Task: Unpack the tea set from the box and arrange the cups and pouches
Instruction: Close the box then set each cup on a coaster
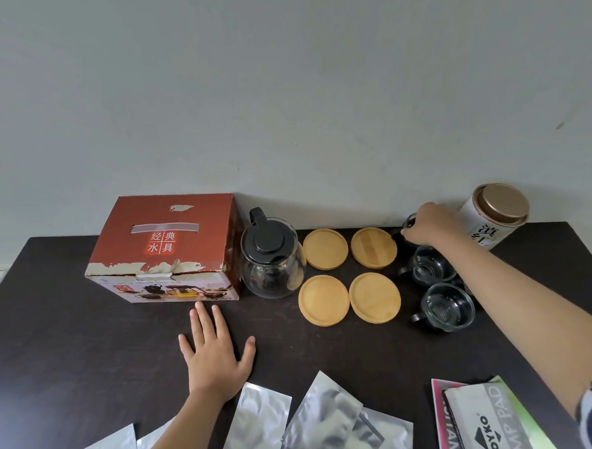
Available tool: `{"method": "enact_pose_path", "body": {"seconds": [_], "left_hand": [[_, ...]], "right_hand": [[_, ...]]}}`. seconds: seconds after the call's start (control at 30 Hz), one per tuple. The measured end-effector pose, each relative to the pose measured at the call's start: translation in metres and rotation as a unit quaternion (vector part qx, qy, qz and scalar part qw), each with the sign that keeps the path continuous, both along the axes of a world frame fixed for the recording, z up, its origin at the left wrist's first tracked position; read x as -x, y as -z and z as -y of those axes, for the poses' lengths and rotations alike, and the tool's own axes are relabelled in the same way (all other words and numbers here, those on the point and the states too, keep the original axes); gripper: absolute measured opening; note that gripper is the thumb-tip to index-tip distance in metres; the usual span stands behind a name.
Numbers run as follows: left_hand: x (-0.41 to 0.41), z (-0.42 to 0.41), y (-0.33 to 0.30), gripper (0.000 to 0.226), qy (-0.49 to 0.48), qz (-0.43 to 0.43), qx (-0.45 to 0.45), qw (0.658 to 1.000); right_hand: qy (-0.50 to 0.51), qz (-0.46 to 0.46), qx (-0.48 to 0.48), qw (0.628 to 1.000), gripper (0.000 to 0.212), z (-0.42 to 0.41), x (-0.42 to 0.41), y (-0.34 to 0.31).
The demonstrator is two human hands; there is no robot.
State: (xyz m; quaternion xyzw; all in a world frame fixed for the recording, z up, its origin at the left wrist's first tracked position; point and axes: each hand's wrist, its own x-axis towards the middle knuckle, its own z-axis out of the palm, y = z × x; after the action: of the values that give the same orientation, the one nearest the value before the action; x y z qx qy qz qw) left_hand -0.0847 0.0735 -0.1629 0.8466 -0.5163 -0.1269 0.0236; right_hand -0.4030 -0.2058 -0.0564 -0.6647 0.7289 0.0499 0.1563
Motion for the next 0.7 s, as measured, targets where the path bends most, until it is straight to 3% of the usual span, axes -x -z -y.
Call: {"method": "enact_pose_path", "body": {"seconds": [0.1,0.27,0.43,0.5,0.7], "left_hand": [[-0.001,0.000,0.000,0.098,-0.001,0.000,0.001,1.000],[0.000,-0.001,0.002,0.097,-0.003,-0.004,0.016,1.000],[-0.001,-0.001,0.004,0.097,-0.001,-0.001,0.016,1.000],[-0.001,-0.001,0.004,0.097,-0.001,0.001,0.014,1.000],[0.000,0.000,0.003,0.097,0.001,0.003,0.012,1.000]], "right_hand": [[0.019,0.014,-0.018,1.000,0.041,0.001,0.000,0.004],[0.013,0.031,0.011,0.999,0.026,0.000,0.002,0.002],[-0.016,0.028,0.064,0.997,0.046,-0.007,-0.009,-0.014],[-0.024,0.038,0.061,0.997,0.057,-0.012,-0.021,-0.019],[-0.103,0.117,0.026,0.987,0.064,-0.033,-0.070,-0.013]]}}
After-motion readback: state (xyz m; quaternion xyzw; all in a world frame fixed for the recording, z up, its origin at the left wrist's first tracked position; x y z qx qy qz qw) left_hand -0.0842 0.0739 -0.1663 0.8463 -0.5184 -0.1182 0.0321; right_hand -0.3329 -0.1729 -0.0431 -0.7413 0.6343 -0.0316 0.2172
